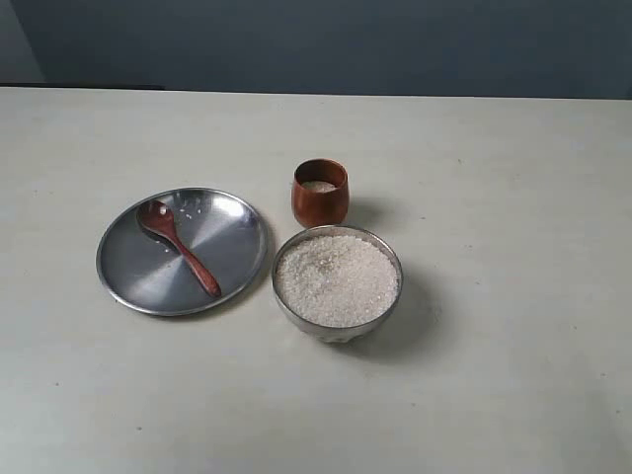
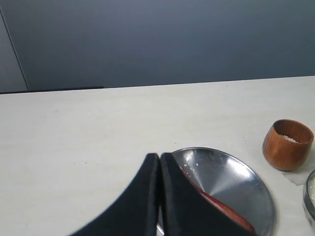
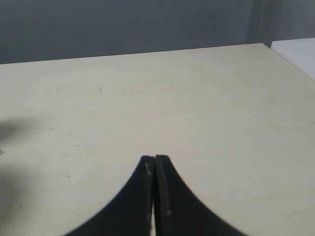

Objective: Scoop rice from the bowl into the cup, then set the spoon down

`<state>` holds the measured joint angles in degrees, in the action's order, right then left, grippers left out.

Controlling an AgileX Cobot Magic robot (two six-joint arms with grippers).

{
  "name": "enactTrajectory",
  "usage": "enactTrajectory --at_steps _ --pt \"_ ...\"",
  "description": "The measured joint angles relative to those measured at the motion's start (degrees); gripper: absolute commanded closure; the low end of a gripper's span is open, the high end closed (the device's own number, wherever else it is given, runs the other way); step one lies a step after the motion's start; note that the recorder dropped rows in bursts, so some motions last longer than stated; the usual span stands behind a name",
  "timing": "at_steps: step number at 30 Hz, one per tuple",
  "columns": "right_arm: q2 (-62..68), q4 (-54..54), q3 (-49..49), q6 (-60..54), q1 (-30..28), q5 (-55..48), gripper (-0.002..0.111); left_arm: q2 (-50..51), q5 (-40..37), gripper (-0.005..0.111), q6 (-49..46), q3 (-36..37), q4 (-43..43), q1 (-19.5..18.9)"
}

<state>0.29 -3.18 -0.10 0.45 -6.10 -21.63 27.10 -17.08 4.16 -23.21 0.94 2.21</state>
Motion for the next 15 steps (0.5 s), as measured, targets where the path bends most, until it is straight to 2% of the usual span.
enactTrajectory --at_steps 4,15 --pt "0.0 0.0 0.0 0.0 0.0 0.0 0.108 0.0 0.0 0.106 -6.0 0.0 -3.6 0.0" --pt "0.0 0.0 0.0 0.0 0.0 0.0 0.108 0.0 -0.2 0.106 -6.6 0.0 -5.0 0.0"
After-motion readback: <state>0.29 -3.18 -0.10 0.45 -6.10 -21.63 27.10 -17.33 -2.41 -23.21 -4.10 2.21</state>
